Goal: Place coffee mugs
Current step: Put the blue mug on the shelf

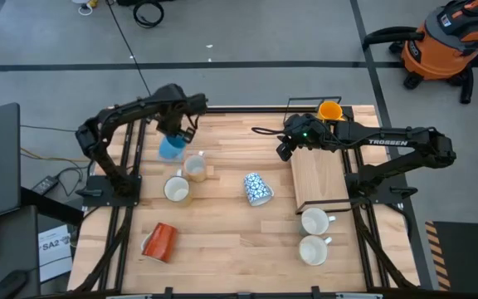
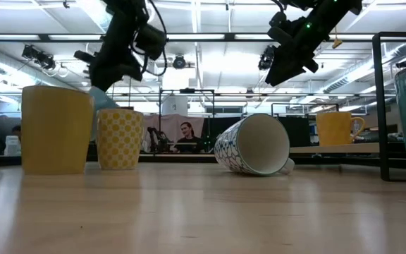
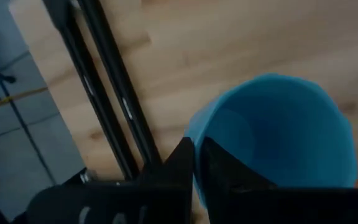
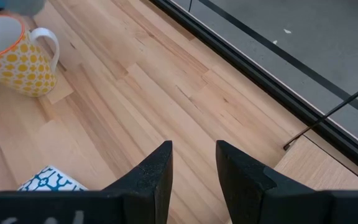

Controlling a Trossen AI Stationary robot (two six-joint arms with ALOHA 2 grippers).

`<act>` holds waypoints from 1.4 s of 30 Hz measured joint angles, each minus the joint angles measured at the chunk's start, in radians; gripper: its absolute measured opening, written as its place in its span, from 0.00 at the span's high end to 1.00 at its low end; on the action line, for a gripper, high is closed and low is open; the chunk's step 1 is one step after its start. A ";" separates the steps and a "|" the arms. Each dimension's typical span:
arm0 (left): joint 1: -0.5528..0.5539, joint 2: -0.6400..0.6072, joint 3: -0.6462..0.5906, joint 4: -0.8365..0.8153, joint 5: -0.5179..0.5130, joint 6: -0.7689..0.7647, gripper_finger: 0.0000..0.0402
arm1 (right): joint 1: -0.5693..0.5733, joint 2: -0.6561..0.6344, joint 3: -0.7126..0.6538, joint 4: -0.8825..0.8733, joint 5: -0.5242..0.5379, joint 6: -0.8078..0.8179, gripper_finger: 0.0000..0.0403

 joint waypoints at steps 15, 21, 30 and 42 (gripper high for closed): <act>0.048 0.007 0.050 0.669 0.129 -0.006 0.95 | 0.000 0.000 0.000 0.000 0.000 0.003 0.68; -0.036 0.054 0.048 0.788 0.127 -0.014 0.95 | 0.000 0.000 0.000 0.008 0.000 0.003 0.68; -0.144 0.206 0.048 0.820 0.117 -0.024 0.94 | 0.000 0.000 0.000 0.016 0.006 0.003 0.68; -0.170 0.298 0.049 0.907 0.125 -0.134 0.94 | 0.000 0.000 0.000 0.016 0.007 0.003 0.68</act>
